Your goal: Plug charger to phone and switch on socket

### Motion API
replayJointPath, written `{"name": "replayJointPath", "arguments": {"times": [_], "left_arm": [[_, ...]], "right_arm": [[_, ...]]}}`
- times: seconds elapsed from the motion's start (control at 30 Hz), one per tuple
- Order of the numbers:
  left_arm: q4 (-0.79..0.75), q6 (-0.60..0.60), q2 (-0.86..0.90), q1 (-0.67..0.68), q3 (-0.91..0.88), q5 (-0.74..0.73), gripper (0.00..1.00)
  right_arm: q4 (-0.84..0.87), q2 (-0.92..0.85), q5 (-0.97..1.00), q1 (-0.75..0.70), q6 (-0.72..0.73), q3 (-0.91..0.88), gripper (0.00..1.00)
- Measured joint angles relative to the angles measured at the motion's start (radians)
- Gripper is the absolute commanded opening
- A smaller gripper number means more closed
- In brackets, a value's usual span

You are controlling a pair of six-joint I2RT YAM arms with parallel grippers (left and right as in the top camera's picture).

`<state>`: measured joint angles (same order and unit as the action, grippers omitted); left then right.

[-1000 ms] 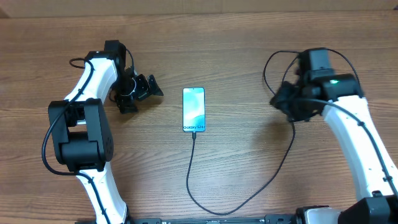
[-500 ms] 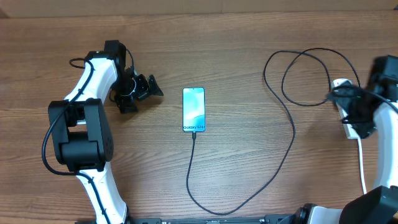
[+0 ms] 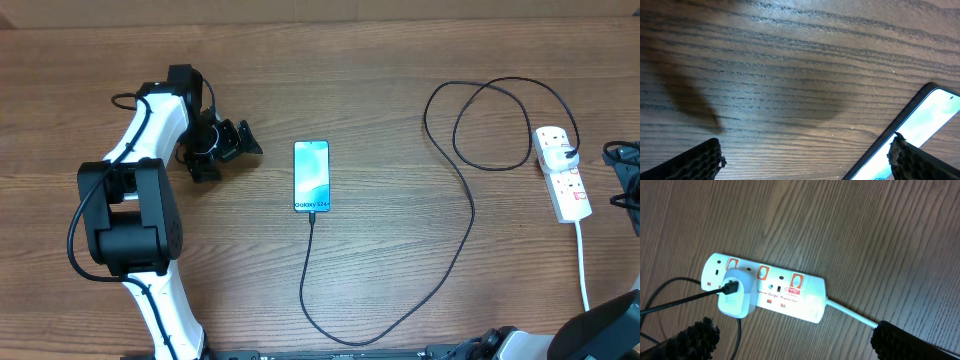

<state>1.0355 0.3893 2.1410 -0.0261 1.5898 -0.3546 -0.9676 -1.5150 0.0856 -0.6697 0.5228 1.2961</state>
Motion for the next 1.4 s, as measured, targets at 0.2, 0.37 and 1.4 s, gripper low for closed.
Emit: {"name": "replayJointPath", "arguments": {"times": [0.2,0.37,1.4], "left_arm": [[0.0,0.0,0.0,0.0,0.0,0.0,1.0],[0.0,0.0,0.0,0.0,0.0,0.0,1.0],[0.0,0.0,0.0,0.0,0.0,0.0,1.0]], "right_arm": [[-0.002,-0.002,0.013,0.0,-0.034,0.0,1.0],[-0.005,-0.057,0.063,0.0,-0.073,0.0,1.0],[0.301,-0.341,0.04,0.0,-0.495,0.0,0.98]]}}
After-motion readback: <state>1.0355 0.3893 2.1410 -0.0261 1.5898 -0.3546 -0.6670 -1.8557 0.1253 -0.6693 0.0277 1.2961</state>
